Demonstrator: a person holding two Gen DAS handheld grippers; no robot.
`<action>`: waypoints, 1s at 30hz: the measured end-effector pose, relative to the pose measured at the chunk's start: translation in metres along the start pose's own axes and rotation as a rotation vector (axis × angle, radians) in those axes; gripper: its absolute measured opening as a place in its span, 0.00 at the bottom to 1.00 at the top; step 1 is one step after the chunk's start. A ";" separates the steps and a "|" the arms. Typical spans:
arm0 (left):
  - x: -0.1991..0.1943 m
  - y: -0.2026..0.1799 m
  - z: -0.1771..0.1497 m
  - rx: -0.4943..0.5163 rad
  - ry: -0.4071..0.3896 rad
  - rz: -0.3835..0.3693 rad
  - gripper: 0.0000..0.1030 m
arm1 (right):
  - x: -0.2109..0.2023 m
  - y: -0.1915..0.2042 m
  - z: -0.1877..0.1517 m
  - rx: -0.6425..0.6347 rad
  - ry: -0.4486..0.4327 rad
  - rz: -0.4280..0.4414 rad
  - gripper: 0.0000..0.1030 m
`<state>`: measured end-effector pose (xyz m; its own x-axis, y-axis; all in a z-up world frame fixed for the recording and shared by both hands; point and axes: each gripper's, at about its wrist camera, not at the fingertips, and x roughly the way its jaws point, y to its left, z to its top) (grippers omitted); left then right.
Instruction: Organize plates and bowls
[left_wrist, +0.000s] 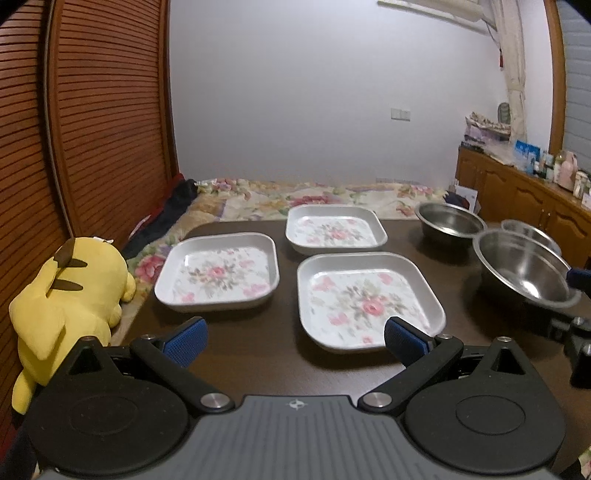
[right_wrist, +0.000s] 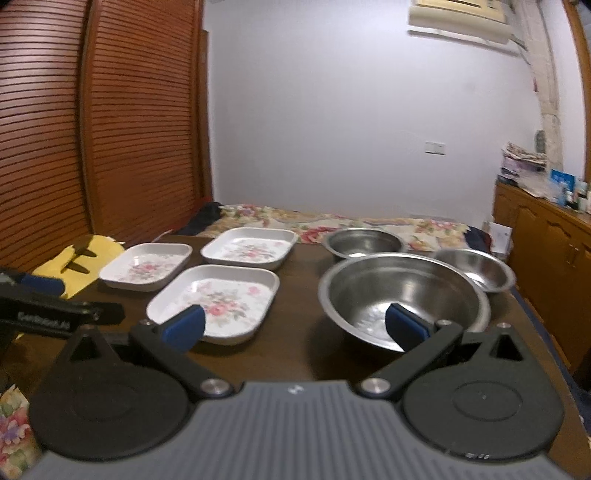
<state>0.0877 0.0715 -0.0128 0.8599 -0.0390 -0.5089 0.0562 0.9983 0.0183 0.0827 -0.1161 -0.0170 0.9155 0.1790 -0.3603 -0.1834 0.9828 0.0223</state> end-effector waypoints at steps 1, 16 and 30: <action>0.002 0.003 0.002 -0.001 -0.006 -0.001 1.00 | 0.003 0.002 0.001 -0.003 0.002 0.008 1.00; 0.058 0.024 0.006 -0.051 0.045 -0.091 0.72 | 0.058 0.024 0.006 -0.037 0.089 0.136 0.72; 0.098 0.016 0.005 -0.027 0.086 -0.170 0.36 | 0.102 0.024 0.002 -0.002 0.194 0.074 0.49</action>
<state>0.1752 0.0837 -0.0584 0.7925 -0.2045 -0.5745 0.1821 0.9785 -0.0971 0.1724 -0.0740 -0.0509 0.8134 0.2383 -0.5307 -0.2483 0.9672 0.0537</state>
